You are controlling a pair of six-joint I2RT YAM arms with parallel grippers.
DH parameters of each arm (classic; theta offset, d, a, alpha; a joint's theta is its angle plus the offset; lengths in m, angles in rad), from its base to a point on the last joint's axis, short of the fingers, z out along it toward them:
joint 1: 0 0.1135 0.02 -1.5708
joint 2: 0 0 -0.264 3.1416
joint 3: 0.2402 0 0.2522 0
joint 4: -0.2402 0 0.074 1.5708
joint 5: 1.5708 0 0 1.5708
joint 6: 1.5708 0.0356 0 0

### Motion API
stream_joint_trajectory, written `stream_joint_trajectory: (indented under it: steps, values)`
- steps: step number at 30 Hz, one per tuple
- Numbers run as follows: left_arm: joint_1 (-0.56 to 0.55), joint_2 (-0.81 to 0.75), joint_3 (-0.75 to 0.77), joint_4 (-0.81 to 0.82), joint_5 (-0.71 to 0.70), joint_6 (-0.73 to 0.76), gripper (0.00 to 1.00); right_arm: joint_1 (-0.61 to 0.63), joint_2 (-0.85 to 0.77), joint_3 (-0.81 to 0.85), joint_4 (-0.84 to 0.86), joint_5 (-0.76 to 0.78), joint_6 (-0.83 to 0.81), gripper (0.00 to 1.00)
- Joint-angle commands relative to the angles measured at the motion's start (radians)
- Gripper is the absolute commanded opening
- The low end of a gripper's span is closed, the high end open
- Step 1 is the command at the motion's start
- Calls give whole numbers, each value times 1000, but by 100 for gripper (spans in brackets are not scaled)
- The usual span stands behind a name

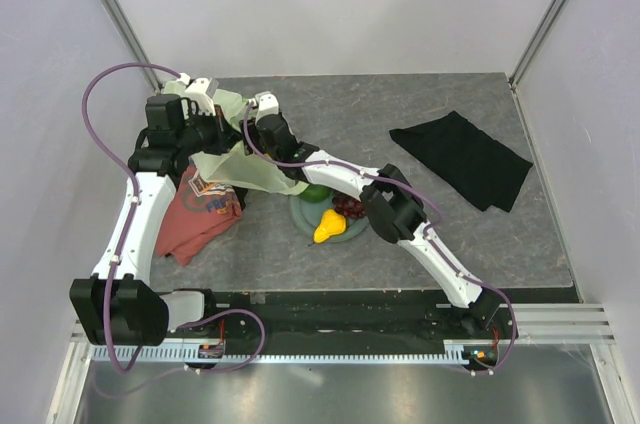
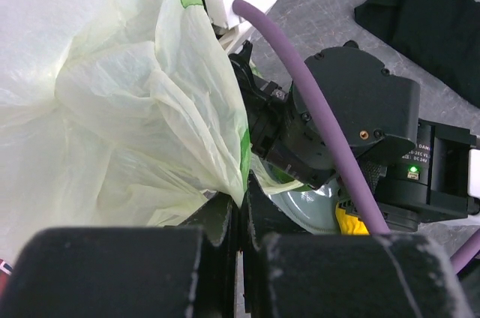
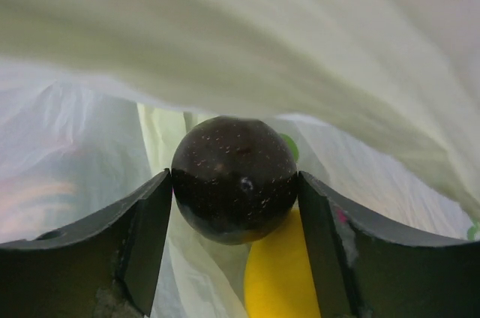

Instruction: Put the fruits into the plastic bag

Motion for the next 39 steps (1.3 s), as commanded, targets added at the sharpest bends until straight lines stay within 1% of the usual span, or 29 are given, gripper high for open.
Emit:
stream_joint_trajectory:
  steps: [1, 4, 5, 9, 14, 17, 18, 19, 20, 21, 22, 23, 25, 26, 27, 28, 29, 30, 32, 34, 35, 36, 38, 39]
  values:
    - [2, 1, 7, 25, 23, -22, 1, -5, -2, 39, 25, -3, -4, 85]
    - [0, 1, 7, 25, 23, -21, 1, -3, -11, 32, 33, -20, -13, 95]
    - [2, 1, 7, 25, 23, -21, 2, -3, -14, 29, 34, -25, -13, 96]
    - [2, 3, 7, 25, 23, -22, 2, -6, -31, 3, 54, -57, -18, 98]
    - [0, 3, 7, 27, 23, -21, 2, -5, -71, -40, 99, -103, -29, 98]
    - [0, 1, 7, 25, 25, -21, 2, -5, -108, -88, 99, -118, -26, 98]
    - [2, 1, 7, 25, 22, -21, 1, -5, -143, -112, 102, -123, -23, 98]
    - [2, 1, 7, 25, 23, -21, 1, -5, -170, -149, 137, -132, -18, 98]
    - [0, 0, 7, 25, 23, -21, 2, -5, -198, -239, 163, -135, -4, 98]
    - [2, 1, 7, 25, 25, -21, 1, -3, -259, -288, 195, -140, -3, 98]
    - [2, 0, 7, 27, 22, -21, 1, -5, -288, -337, 254, -149, 3, 98]
    - [2, 0, 9, 25, 23, -21, 2, -5, -318, -417, 276, -158, 11, 98]
    - [2, -2, 9, 25, 22, -21, 1, -3, -402, -486, 313, -178, 17, 97]
    - [2, 0, 7, 27, 23, -21, 1, -3, -434, -572, 333, -205, 25, 97]
    - [0, 0, 7, 25, 22, -21, 1, -3, -500, -620, 358, -212, 34, 97]
    - [2, -2, 7, 25, 23, -21, 1, -3, -532, -664, 396, -216, 42, 97]
    - [2, -3, 7, 27, 23, -21, 1, -3, -563, -736, 401, -219, 48, 96]
    - [2, -3, 7, 25, 22, -21, 2, -3, -619, -767, 399, -215, 60, 96]
    - [2, -3, 7, 27, 20, -22, 1, -3, -675, -851, 369, -209, 75, 95]
    - [2, -3, 9, 27, 23, -21, 2, -2, -739, -881, 269, -149, 103, 94]
    - [2, -2, 7, 25, 23, -22, 1, -2, -755, -886, 217, -122, 106, 93]
    - [2, -2, 7, 25, 25, -22, 1, 1, -778, -883, 116, -76, 106, 91]
    - [2, 0, 9, 27, 28, -22, 2, 15, -796, -872, 19, -2, 96, 90]
    - [2, -3, 9, 25, 28, -24, 1, 26, -803, -867, -57, 58, 92, 90]
